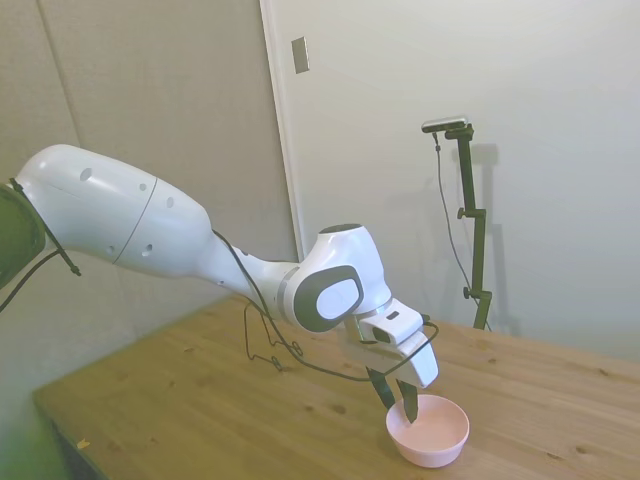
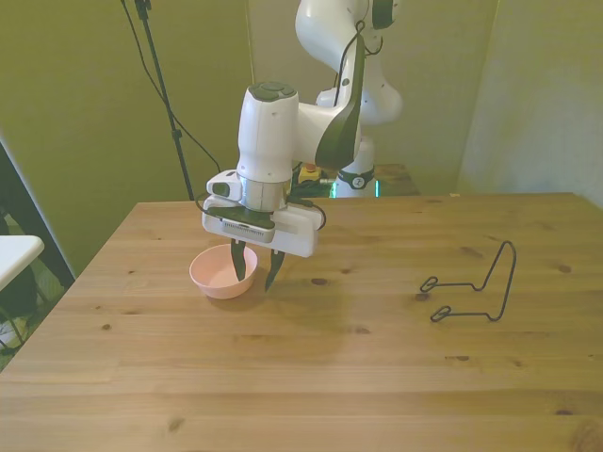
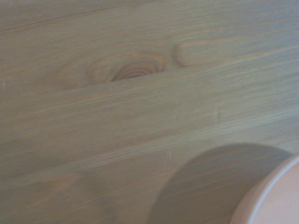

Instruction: Load the bowl

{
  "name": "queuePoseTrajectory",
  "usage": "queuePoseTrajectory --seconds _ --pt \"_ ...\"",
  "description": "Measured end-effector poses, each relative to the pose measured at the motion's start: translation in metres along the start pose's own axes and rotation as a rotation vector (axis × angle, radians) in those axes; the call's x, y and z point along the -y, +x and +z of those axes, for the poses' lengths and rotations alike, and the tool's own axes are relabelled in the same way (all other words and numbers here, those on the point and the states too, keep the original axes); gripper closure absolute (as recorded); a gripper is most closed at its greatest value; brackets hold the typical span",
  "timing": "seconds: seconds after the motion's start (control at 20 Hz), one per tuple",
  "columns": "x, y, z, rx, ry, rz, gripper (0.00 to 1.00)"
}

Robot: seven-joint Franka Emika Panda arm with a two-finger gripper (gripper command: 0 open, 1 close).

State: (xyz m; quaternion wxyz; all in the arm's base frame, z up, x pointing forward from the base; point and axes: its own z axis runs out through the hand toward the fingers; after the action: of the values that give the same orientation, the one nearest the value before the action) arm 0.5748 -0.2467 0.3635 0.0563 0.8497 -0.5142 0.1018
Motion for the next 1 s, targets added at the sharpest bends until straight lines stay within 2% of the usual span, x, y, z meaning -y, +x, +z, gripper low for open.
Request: queuePoseTrajectory --seconds 0.35,0.6,0.8,1.0 --pt "0.001 0.002 -0.004 0.006 0.012 0.0 1.0" --pt "0.008 -0.002 -0.019 0.011 0.031 -0.017 1.0" --pt "0.025 -0.018 -0.057 0.018 0.074 -0.046 1.0" --pt "0.056 -0.045 -0.114 0.03 0.156 -0.085 1.0"
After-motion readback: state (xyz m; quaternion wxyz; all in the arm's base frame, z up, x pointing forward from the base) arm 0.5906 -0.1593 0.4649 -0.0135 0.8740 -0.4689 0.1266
